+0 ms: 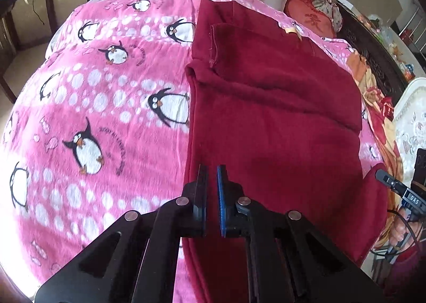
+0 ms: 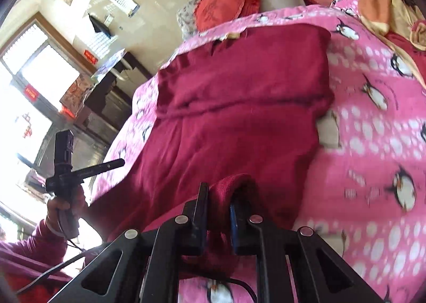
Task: Fold small clothes
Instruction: 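Grasp the hem with both tools and fold it up toward the collar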
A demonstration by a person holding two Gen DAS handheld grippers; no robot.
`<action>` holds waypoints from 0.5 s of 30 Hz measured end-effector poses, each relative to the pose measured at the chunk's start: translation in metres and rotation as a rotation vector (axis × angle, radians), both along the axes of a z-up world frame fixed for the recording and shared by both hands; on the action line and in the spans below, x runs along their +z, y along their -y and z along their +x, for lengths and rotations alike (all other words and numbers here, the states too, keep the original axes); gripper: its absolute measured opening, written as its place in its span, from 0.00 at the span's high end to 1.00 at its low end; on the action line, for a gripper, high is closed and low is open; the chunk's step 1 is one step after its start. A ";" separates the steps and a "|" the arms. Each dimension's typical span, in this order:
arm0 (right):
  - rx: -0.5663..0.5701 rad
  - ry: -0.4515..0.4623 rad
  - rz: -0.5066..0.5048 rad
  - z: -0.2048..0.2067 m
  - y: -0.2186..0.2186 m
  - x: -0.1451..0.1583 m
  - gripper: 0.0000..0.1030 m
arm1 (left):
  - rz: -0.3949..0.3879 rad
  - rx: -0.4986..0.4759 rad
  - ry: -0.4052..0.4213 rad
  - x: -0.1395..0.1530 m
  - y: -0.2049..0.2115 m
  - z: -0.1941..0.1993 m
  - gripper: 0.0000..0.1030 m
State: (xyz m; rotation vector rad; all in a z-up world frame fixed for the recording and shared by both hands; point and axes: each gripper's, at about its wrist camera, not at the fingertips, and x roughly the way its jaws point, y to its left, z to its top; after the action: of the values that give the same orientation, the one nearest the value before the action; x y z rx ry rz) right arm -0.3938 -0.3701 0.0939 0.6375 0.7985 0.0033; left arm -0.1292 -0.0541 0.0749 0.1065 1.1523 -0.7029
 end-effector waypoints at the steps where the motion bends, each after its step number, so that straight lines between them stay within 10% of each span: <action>1: -0.011 0.005 -0.004 0.007 0.003 0.002 0.89 | 0.003 0.001 -0.018 0.000 0.004 0.006 0.95; 7: 0.007 -0.004 -0.027 0.016 0.008 0.009 0.89 | -0.040 -0.015 -0.143 0.002 -0.018 -0.008 0.93; 12: -0.021 -0.033 0.020 0.008 0.017 -0.007 0.89 | -0.008 0.061 -0.253 -0.017 -0.060 -0.032 0.44; 15: -0.033 -0.031 0.045 0.003 0.019 -0.011 0.89 | -0.029 0.093 -0.329 -0.027 -0.073 -0.046 0.44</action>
State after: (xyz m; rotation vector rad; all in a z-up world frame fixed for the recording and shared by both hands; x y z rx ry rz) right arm -0.3911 -0.3890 0.0828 0.6946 0.8192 -0.0189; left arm -0.1748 0.0186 0.0481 -0.0906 1.4512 -0.6691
